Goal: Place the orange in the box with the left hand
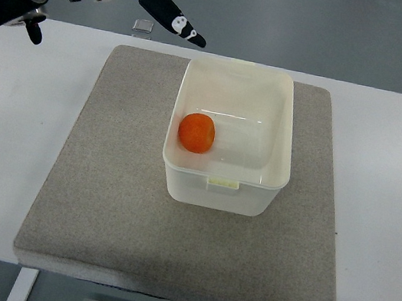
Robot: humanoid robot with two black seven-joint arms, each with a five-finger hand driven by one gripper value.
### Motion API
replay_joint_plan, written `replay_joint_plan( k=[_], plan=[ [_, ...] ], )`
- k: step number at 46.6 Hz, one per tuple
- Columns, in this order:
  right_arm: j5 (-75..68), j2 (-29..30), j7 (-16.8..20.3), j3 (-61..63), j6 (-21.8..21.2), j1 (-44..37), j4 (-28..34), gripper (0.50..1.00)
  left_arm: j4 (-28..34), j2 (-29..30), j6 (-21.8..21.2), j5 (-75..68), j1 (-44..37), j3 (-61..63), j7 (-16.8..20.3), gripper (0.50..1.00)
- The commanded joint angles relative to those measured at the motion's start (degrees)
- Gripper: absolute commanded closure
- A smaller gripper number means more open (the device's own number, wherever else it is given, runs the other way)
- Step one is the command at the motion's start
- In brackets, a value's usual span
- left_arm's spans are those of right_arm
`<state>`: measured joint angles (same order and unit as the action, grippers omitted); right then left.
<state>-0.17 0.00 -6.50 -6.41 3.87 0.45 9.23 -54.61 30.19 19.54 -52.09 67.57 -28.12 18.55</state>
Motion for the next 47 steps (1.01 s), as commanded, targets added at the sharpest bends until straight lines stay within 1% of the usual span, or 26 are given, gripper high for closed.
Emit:
replay_joint_plan(
  k=[1,7,11,17,26,33,36,42,47],
  plan=[
    [0.00,0.00,0.00,0.00,0.00,-0.01,0.00,0.568,4.85,0.13,0.58,8.21,-1.20,0.16,0.00,0.506],
    [0.00,0.00,0.00,0.00,0.00,-0.01,0.00,0.568,11.00,-0.39,0.94,18.68,-2.87,0.52,0.00,0.506],
    [0.00,0.00,0.00,0.00,0.00,-0.01,0.00,0.568,13.47,-0.57,0.94,23.78,-4.28,0.52,0.00,0.506],
    [0.00,0.00,0.00,0.00,0.00,-0.01,0.00,0.568,14.88,-0.66,1.11,28.00,-6.56,0.43,-0.09,0.506],
    [0.00,0.00,0.00,0.00,0.00,-0.01,0.00,0.570,16.63,-0.75,4.54,36.18,-9.82,0.52,-0.18,0.506],
    [0.00,0.00,0.00,0.00,0.00,-0.01,0.00,0.568,18.48,-1.62,5.77,39.34,-10.96,0.34,-0.70,0.506],
    [0.00,0.00,0.00,0.00,0.00,-0.01,0.00,0.568,20.06,-1.80,7.35,42.94,-11.23,0.25,-2.54,0.506],
    [0.00,0.00,0.00,0.00,0.00,-0.01,0.00,0.568,25.15,-4.17,11.74,53.48,-11.32,0.17,-9.22,0.506],
    [0.00,0.00,0.00,0.00,0.00,0.07,0.00,0.568,28.41,-6.10,15.46,60.25,-11.31,-0.10,-13.79,0.506]
  ],
)
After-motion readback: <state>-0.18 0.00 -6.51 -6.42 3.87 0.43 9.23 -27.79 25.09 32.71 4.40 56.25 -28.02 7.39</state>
